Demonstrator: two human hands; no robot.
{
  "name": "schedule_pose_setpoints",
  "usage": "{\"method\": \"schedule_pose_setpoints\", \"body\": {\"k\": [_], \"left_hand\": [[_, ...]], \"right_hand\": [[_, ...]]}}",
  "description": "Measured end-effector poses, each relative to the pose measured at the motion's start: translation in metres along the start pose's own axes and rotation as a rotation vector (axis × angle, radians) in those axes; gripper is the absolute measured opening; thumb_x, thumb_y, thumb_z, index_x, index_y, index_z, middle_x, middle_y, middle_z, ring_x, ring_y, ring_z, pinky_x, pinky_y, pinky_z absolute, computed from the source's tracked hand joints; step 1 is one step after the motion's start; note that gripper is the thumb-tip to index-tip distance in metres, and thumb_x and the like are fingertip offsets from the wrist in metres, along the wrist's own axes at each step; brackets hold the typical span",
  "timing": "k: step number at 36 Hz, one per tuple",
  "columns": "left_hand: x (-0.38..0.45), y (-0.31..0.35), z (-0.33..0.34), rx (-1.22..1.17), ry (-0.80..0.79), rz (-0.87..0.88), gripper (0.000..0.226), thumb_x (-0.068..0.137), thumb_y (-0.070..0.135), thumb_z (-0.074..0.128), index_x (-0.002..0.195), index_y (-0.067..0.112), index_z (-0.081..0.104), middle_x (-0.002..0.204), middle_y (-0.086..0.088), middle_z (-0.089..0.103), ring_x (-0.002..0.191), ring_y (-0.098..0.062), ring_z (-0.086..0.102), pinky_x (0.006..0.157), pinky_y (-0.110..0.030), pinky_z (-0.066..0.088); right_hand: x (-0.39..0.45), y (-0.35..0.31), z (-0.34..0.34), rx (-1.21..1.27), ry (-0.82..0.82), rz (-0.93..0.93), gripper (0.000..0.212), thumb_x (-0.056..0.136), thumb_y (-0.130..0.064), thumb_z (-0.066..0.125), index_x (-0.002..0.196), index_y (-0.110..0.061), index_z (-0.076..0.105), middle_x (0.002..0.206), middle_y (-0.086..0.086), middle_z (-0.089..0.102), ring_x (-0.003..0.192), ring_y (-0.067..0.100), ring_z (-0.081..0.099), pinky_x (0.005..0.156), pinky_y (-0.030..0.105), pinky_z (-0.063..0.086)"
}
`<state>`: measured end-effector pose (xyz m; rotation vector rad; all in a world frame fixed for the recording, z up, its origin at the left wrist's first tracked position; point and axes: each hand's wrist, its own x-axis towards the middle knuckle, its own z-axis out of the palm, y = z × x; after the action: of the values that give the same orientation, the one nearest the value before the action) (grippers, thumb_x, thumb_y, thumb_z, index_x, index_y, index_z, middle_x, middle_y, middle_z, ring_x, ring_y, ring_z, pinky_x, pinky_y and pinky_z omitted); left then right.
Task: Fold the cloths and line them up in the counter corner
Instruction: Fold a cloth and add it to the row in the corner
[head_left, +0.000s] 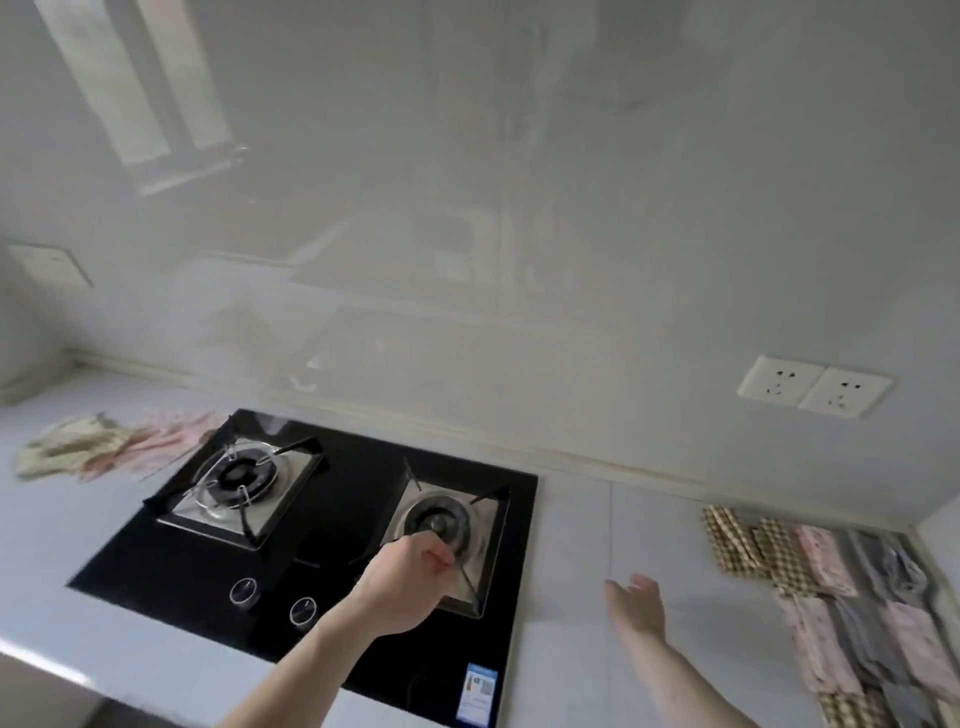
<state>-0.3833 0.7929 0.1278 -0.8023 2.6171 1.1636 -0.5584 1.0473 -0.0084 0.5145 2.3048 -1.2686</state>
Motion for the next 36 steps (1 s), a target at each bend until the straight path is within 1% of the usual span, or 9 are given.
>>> {"method": "schedule_pose_setpoints", "body": {"k": [2,5,10,15,18,21,26,30,36], "left_hand": [[-0.018,-0.025,-0.02,-0.004,0.028,-0.005,0.011,0.08,0.045,0.07,0.087,0.037,0.068,0.085,0.014,0.073,0.081,-0.003,0.068,0.08,-0.028,0.058],[-0.049,-0.065,-0.05,0.001,0.091,-0.027,0.008,0.085,0.038,0.07,0.092,0.036,0.067,0.087,0.015,0.071,0.083,-0.003,0.066,0.081,-0.027,0.057],[-0.104,-0.137,-0.105,-0.033,0.197,-0.108,0.013,0.088,0.036,0.068,0.1,0.035,0.065,0.091,0.017,0.07,0.083,-0.002,0.065,0.07,-0.019,0.053],[-0.163,-0.216,-0.155,-0.07,0.3,-0.175,0.014,0.09,0.035,0.067,0.103,0.035,0.063,0.102,0.02,0.066,0.08,-0.003,0.066,0.067,-0.019,0.051],[-0.196,-0.255,-0.174,-0.086,0.351,-0.204,0.015,0.091,0.033,0.067,0.104,0.035,0.061,0.109,0.02,0.063,0.08,-0.003,0.066,0.068,-0.017,0.047],[-0.223,-0.289,-0.19,-0.131,0.409,-0.234,0.018,0.09,0.034,0.067,0.106,0.037,0.061,0.113,0.023,0.061,0.086,0.003,0.066,0.073,-0.017,0.048],[-0.246,-0.337,-0.222,-0.183,0.498,-0.261,0.019,0.087,0.034,0.069,0.104,0.039,0.062,0.112,0.022,0.062,0.088,0.004,0.066,0.085,-0.026,0.054],[-0.253,-0.366,-0.243,-0.167,0.532,-0.286,0.019,0.088,0.032,0.069,0.106,0.037,0.064,0.11,0.023,0.056,0.083,0.007,0.064,0.077,-0.014,0.048],[-0.243,-0.425,-0.285,-0.166,0.571,-0.342,0.019,0.084,0.034,0.071,0.101,0.04,0.064,0.108,0.022,0.057,0.085,0.005,0.064,0.077,-0.013,0.047]], "right_hand": [[-0.034,-0.02,0.028,-0.023,-0.039,-0.092,0.055,0.091,-0.014,0.067,0.14,0.0,0.048,0.142,0.02,0.054,0.13,0.034,0.053,0.105,0.037,0.042],[-0.092,-0.045,0.073,-0.022,-0.121,-0.245,0.051,0.091,-0.013,0.068,0.138,-0.005,0.05,0.14,0.015,0.055,0.128,0.031,0.054,0.102,0.033,0.041],[-0.189,-0.082,0.147,0.02,-0.273,-0.463,0.039,0.091,-0.013,0.069,0.127,-0.015,0.056,0.117,-0.002,0.061,0.095,0.012,0.058,0.077,0.019,0.042],[-0.274,-0.096,0.228,-0.036,-0.429,-0.64,0.041,0.089,-0.021,0.07,0.127,-0.026,0.055,0.125,-0.007,0.059,0.097,0.005,0.063,0.077,0.02,0.047],[-0.321,-0.097,0.263,-0.102,-0.535,-0.695,0.037,0.091,-0.023,0.067,0.125,-0.031,0.054,0.124,-0.012,0.055,0.1,-0.001,0.059,0.07,0.009,0.038],[-0.355,-0.099,0.294,-0.152,-0.658,-0.735,0.039,0.092,-0.023,0.067,0.126,-0.033,0.052,0.126,-0.012,0.053,0.106,0.001,0.059,0.069,0.012,0.043],[-0.396,-0.115,0.345,-0.216,-0.769,-0.794,0.039,0.092,-0.024,0.068,0.125,-0.035,0.051,0.125,-0.017,0.052,0.109,0.003,0.058,0.077,0.016,0.046],[-0.418,-0.124,0.383,-0.246,-0.832,-0.824,0.038,0.091,-0.024,0.068,0.125,-0.034,0.052,0.123,-0.022,0.05,0.11,0.003,0.057,0.079,0.016,0.044],[-0.438,-0.144,0.461,-0.271,-0.891,-0.835,0.035,0.091,-0.023,0.068,0.121,-0.033,0.055,0.12,-0.02,0.055,0.107,0.002,0.058,0.077,0.015,0.045]]}}
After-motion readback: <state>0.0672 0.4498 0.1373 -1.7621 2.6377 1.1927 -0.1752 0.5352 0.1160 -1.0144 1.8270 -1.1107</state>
